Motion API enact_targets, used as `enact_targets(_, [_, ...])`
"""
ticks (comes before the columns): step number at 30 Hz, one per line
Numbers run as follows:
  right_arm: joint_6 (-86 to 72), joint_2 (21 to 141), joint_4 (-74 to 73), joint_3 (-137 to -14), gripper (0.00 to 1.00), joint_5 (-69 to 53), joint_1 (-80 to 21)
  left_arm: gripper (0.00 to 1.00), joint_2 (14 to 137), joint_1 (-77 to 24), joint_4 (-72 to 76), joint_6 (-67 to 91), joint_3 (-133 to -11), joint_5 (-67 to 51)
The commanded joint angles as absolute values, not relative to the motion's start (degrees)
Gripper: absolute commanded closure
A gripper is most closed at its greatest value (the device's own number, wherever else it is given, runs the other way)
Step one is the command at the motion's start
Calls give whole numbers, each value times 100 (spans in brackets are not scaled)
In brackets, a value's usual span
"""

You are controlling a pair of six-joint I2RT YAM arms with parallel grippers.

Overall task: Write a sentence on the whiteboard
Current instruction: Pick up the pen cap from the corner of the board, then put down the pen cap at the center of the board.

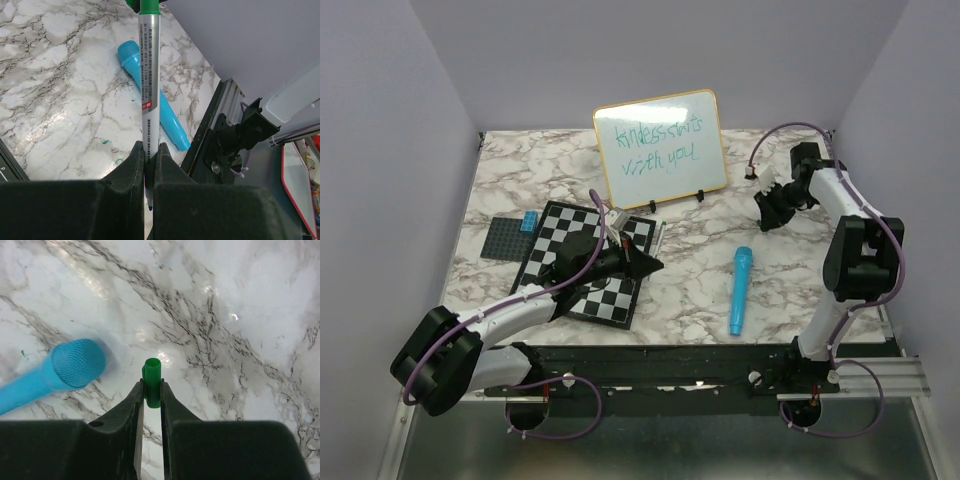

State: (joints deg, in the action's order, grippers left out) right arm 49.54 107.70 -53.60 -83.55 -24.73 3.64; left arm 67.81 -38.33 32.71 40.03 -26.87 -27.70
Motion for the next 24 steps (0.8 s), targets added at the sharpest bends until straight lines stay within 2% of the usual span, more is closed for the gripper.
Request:
enact_targets(1, [5036, 10214, -5519, -8157, 78, -2725, -61, 100, 6820, -3841, 3481, 4069, -2628, -2558])
enact_targets(11, [4641, 9835, -5108, -7146, 78, -2611, -1703, 100, 6425, -3841, 3173, 4034, -2426, -2207])
enact_targets(24, [4052, 10292, -4202, -6513, 72, -1908, -2733, 100, 5687, -3832, 3023, 4183, -1872, -1749])
